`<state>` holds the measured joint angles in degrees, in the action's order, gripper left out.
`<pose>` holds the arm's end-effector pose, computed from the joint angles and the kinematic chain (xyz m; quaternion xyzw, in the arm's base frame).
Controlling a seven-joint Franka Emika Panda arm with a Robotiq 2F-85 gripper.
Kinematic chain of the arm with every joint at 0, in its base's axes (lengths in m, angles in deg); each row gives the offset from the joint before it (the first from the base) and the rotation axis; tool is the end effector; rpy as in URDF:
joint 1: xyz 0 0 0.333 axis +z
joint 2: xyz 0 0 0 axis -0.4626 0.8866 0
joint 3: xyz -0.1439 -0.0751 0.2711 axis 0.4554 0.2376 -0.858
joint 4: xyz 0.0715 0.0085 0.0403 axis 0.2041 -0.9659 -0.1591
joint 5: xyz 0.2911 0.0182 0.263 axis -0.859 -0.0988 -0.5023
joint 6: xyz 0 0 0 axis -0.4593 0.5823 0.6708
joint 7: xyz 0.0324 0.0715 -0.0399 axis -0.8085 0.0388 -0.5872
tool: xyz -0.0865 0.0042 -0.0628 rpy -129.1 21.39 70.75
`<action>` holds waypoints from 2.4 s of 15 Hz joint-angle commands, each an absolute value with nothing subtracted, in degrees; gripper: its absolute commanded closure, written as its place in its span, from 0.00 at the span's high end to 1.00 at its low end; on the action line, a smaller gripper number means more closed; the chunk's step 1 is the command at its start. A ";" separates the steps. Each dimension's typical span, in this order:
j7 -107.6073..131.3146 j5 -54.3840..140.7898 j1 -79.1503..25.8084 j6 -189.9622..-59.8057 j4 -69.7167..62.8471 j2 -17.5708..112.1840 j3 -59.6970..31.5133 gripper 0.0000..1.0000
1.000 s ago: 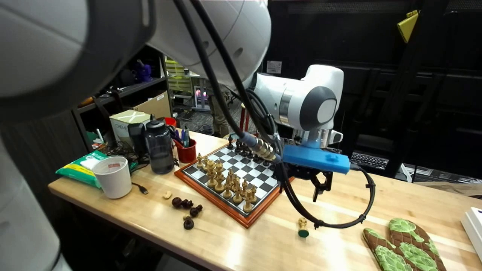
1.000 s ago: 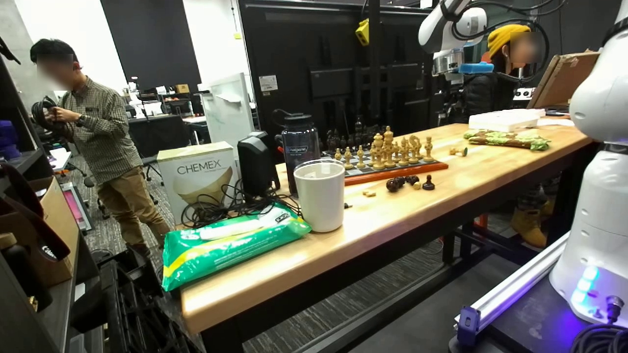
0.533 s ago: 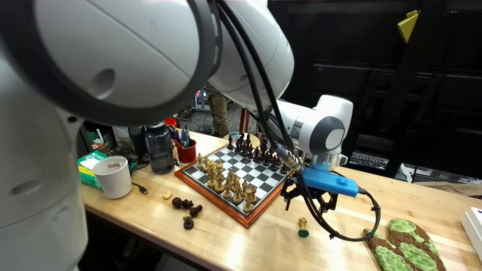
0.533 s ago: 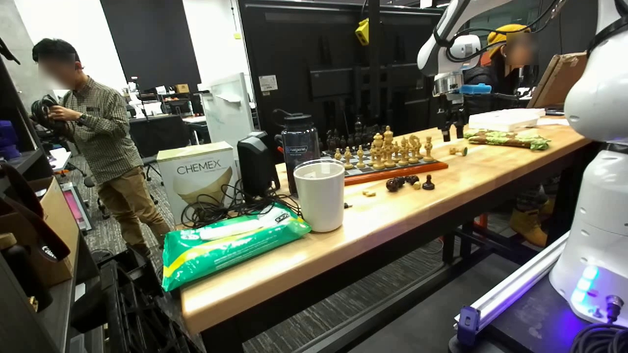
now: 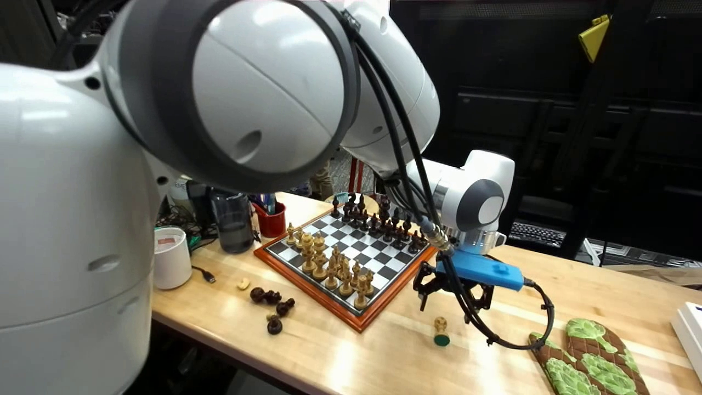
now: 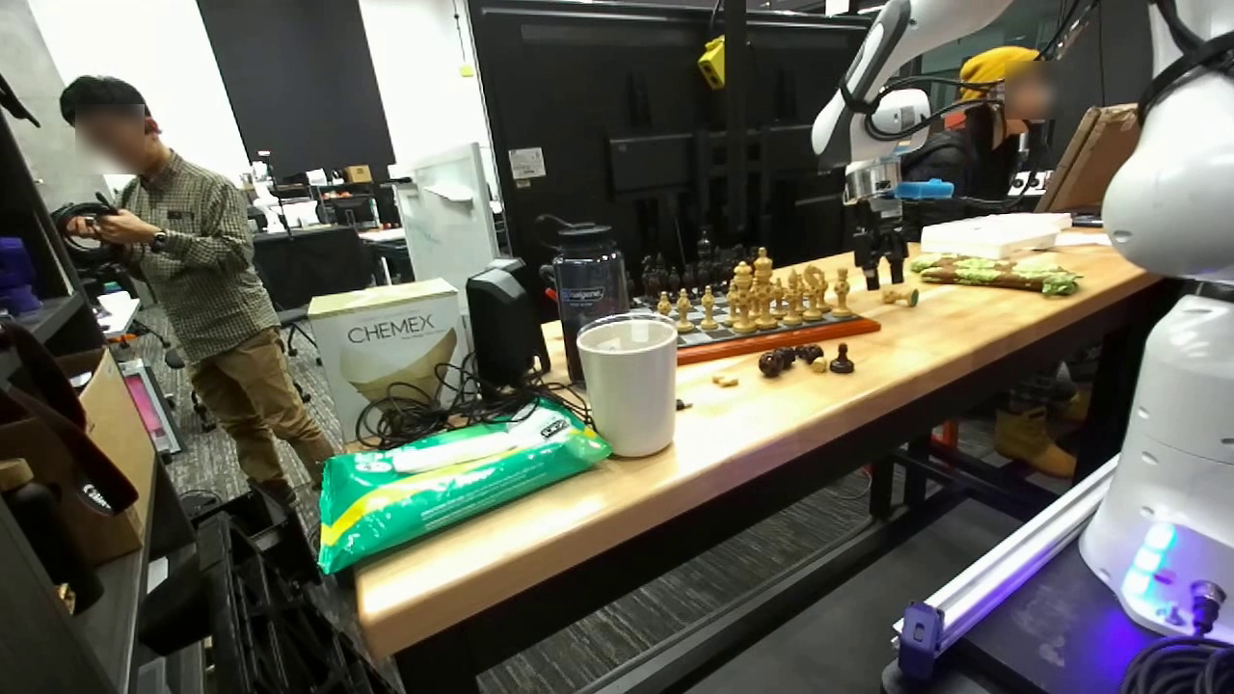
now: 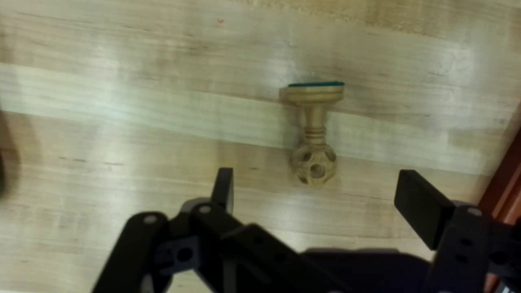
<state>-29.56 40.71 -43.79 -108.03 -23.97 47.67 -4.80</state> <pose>0.5084 -0.2832 0.3107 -0.9919 -0.0670 0.1047 0.0247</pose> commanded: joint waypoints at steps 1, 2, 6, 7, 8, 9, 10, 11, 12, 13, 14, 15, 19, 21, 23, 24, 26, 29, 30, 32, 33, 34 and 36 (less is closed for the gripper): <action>-30.57 40.24 -45.56 -106.41 -22.26 48.88 -6.13 1.00; -30.04 40.77 -45.52 -106.02 -22.17 48.98 -6.13 1.00; -25.20 45.13 -44.26 -101.66 -22.01 48.27 -5.59 1.00; -24.45 45.86 -44.22 -100.69 -21.72 48.32 -5.60 1.00; -24.03 46.30 -44.24 -99.61 -21.29 48.52 -5.71 1.00; -23.31 46.92 -44.14 -98.62 -20.80 48.89 -5.77 1.00; -22.83 47.42 -44.09 -97.85 -20.39 49.21 -5.88 1.00; -22.50 47.79 -44.05 -96.97 -19.88 49.57 -6.08 1.00; -21.96 48.09 -44.00 -96.32 -19.43 49.91 -6.24 1.00; -21.58 48.42 -43.92 -95.57 -18.88 50.36 -6.48 1.00; -21.30 48.70 -43.85 -94.90 -18.23 50.98 -6.71 1.00; -20.67 49.01 -43.75 -94.33 -17.59 51.57 -6.88 1.00; -20.46 49.97 -43.64 -92.84 -14.56 54.37 -7.69 1.00; -20.45 50.74 -43.56 -92.01 -12.90 55.85 -7.96 1.00; -20.37 51.67 -43.51 -91.29 -11.43 57.11 -8.15 1.00; -20.44 52.07 -43.55 -90.96 -10.83 57.64 -8.26 0.75; -20.73 52.53 -43.71 -90.48 -9.90 58.50 -8.45 0.68; -20.85 52.88 -43.91 -89.75 -9.03 59.32 -8.56 0.45; -20.76 53.12 -43.94 -89.52 -8.75 59.38 -8.53 0.35; -20.62 53.23 -43.95 -89.16 -8.53 59.20 -8.56 0.19; -20.59 53.29 -43.88 -89.11 -8.76 58.70 -8.59 0.12; -20.64 53.35 -43.81 -89.27 -9.05 58.16 -8.63 0.05; -20.67 53.23 -43.73 -90.03 -9.68 56.88 -8.73 0.07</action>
<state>-21.30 51.95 -43.66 -90.51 -9.09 59.01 -8.08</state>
